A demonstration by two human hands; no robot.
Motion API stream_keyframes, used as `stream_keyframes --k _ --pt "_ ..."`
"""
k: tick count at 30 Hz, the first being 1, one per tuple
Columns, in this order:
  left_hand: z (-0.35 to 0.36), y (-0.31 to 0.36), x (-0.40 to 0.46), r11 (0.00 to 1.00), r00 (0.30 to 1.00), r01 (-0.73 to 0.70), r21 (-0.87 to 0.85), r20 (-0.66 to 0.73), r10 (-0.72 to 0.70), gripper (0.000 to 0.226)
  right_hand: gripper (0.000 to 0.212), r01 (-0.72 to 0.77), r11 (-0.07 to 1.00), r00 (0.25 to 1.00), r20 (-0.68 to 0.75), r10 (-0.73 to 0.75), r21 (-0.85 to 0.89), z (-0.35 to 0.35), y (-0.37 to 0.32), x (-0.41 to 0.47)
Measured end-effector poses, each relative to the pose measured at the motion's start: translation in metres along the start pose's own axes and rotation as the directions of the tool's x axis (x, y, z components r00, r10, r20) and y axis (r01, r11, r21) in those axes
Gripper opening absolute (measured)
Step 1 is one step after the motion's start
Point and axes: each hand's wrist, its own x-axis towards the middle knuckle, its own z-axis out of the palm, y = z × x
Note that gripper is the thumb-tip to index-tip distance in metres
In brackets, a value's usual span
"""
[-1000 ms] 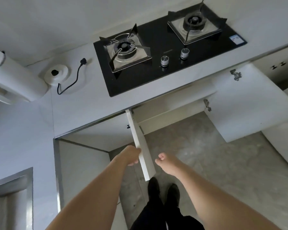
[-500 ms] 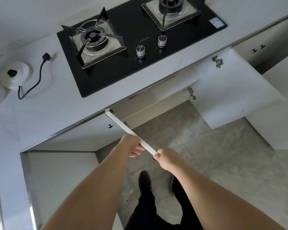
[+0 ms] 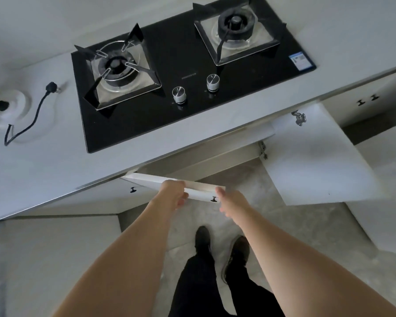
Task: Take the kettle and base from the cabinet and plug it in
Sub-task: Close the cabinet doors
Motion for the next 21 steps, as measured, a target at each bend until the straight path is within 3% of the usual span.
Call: stream_keyframes --k 1,3,4,6,10,14,21 --pt "0.003 0.006 0.003 0.999 1.000 0.006 -0.045 0.022 -0.005 0.014 0.048 -0.076 0.973 0.996 0.059 0.064 0.219 -0.007 -0.009 0.006" --pt "0.006 0.015 0.005 0.985 0.996 0.031 -0.169 0.091 -0.015 0.010 0.046 -0.263 0.808 0.954 0.267 0.137 0.527 -0.020 -0.027 0.014" --pt "0.006 0.022 0.007 0.969 0.991 0.053 -0.243 0.129 -0.022 0.010 0.048 -0.327 0.722 0.930 0.341 0.134 0.610 -0.026 -0.040 0.018" --pt "0.007 0.030 0.007 0.905 0.977 0.120 -0.408 0.210 -0.035 0.021 0.058 -0.377 0.588 0.922 0.351 0.165 0.716 -0.032 -0.054 0.024" --pt "0.007 0.059 0.012 0.694 0.963 0.238 -0.680 0.259 -0.076 0.062 0.089 -0.378 0.477 0.926 0.331 0.183 0.793 -0.041 -0.085 0.036" --pt "0.008 0.074 0.023 0.617 0.966 0.245 -0.748 0.243 -0.089 0.071 0.097 -0.368 0.456 0.928 0.292 0.231 0.810 -0.044 -0.112 0.049" --pt "0.017 0.077 0.038 0.582 0.979 0.161 -0.797 0.202 0.005 0.079 0.098 -0.344 0.432 0.902 0.165 0.399 0.834 -0.046 -0.156 0.065"
